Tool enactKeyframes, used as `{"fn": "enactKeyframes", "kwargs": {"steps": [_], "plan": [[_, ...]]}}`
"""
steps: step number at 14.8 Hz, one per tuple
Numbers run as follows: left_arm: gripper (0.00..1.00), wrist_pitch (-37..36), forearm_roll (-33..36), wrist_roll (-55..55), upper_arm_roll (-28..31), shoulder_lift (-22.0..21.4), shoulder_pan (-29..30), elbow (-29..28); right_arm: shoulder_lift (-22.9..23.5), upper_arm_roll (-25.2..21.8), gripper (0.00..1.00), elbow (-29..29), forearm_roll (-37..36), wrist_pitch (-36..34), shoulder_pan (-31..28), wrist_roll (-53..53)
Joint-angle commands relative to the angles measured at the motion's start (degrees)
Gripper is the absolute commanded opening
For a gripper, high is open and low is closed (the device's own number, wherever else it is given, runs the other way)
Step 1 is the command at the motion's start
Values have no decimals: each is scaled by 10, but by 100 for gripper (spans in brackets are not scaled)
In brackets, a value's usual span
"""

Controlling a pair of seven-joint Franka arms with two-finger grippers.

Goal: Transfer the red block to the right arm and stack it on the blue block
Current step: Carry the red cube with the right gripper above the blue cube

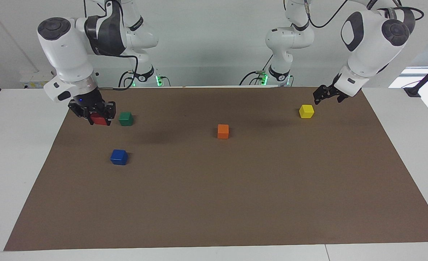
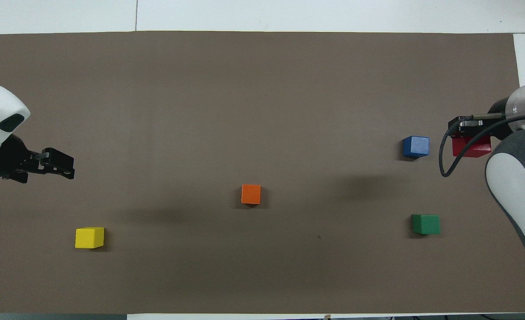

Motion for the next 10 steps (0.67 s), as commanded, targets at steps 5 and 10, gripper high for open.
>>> {"fn": "enactKeyframes", "kwargs": {"steps": [5,10], "plan": [[100,-6,9,0,5,26,-12,52,17,2,0,-86,20,127,-18,-13],[100,-10,9,4,10,11,-15,47,65,2,0,-86,22,188,-46,-72]]}}
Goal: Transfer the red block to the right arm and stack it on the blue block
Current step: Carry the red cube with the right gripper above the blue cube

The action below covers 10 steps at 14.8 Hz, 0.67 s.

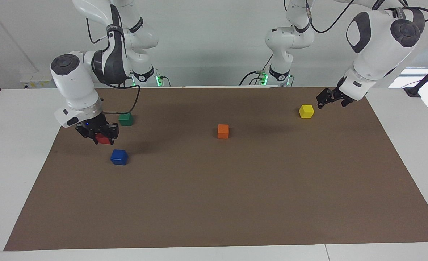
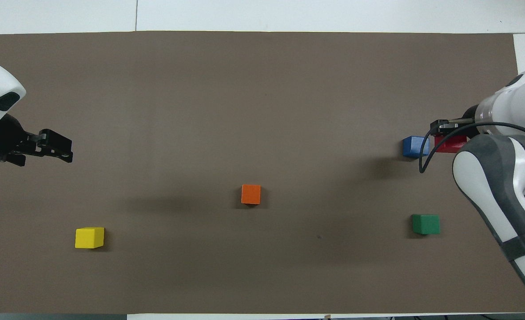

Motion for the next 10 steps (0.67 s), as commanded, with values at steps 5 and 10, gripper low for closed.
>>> {"fn": "enactKeyframes", "kwargs": {"steps": [5,10], "plan": [[100,6,8,1,12,-21,-10,-7,50,4,0,0,87,52,-19,-25],[100,5,9,4,9,-20,-28,3,63,4,0,-1,86,92,-15,-18]]}}
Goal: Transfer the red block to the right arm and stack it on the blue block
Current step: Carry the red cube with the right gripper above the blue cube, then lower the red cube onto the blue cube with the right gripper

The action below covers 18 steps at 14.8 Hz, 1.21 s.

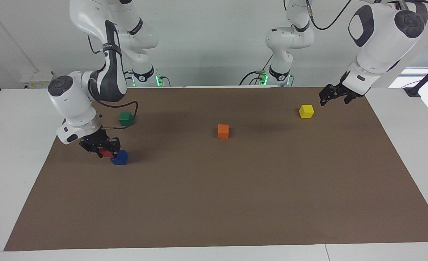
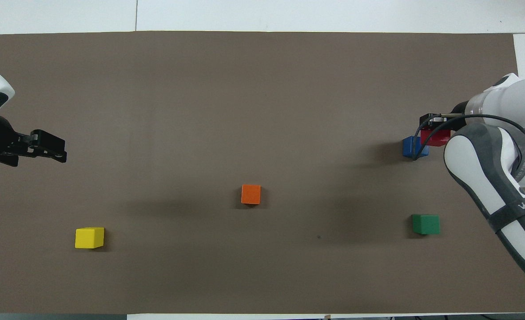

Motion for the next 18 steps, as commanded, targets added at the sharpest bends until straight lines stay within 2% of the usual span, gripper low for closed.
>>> {"fn": "enactKeyframes", "kwargs": {"steps": [1,9,18], "plan": [[100,6,8,3,1,-7,-22,3,12,2,0,-1,10,23,-2,1],[100,20,8,0,2,-13,-14,3,31,2,0,-11,10,39,2,-6],[100,17,8,0,3,-19,-11,-3,25,2,0,-32,11,36,3,13]]}}
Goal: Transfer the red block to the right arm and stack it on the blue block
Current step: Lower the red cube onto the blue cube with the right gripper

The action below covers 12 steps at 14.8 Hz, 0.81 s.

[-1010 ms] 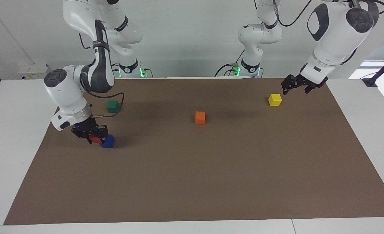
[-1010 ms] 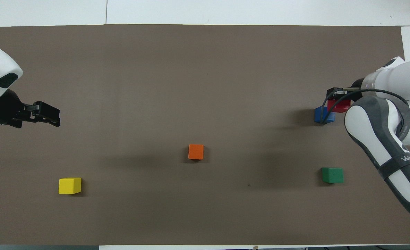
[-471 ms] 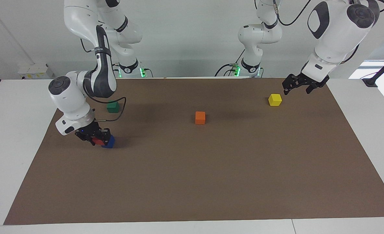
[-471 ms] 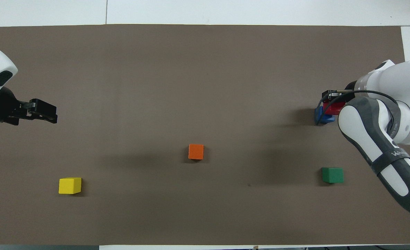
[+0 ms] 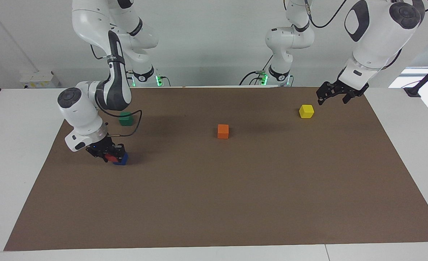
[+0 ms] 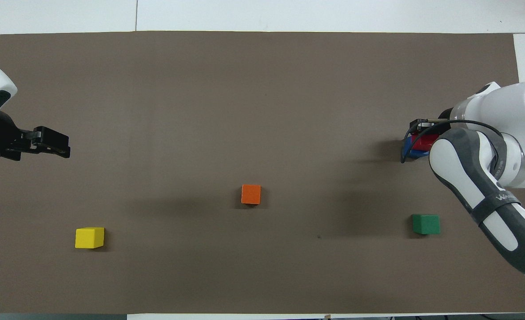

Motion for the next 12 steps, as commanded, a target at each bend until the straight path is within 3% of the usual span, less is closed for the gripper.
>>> {"fn": "enactKeyframes", "kwargs": {"steps": [1,12], "plan": [[100,0,8,0,-2,-10,3,-6,-8,1,0,-12,11,-2,1,8],[100,1,8,0,-2,-10,3,-6,-13,1,0,-10,11,-23,9,8]]}}
